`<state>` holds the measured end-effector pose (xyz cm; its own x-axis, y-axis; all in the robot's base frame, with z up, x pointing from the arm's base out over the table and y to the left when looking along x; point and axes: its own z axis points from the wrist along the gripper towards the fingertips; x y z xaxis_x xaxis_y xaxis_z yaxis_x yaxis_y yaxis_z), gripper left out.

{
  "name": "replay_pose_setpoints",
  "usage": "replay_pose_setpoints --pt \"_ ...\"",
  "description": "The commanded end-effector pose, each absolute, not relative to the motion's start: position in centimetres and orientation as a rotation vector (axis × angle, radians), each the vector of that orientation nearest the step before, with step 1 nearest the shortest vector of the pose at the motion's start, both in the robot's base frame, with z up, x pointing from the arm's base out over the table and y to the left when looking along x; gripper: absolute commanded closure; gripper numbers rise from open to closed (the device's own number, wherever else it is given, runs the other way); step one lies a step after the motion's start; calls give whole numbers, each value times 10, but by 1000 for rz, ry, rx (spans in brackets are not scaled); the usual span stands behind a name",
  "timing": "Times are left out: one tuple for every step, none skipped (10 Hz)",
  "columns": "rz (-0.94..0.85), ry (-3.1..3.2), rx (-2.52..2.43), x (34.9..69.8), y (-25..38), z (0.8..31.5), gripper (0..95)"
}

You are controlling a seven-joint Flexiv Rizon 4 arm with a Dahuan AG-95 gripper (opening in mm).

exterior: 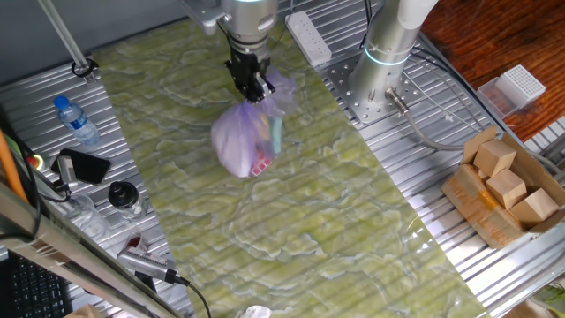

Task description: Pick up a bag of things

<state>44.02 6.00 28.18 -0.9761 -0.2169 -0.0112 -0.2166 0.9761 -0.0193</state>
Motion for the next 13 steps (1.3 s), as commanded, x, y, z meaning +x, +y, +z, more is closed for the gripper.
replay_pose_setpoints --pt "-20 3103 -335 440 59 291 950" --pt "-20 3106 -341 439 59 294 950" --pt "-22 3115 -346 439 59 299 950" --pt "-20 3118 -349 439 59 304 950" --pt "-19 3122 -347 439 59 308 950" --pt "-19 3125 -343 438 60 312 950" --pt "-18 3127 -338 438 60 317 950" --pt "-18 3129 -335 437 60 321 950" --pt "-20 3130 -328 436 61 327 950" --pt "-19 3130 -329 436 61 332 950" --pt "-23 3131 -335 434 62 340 950" --pt "-24 3131 -331 433 63 344 950" --pt "-24 3131 -335 431 64 352 950"
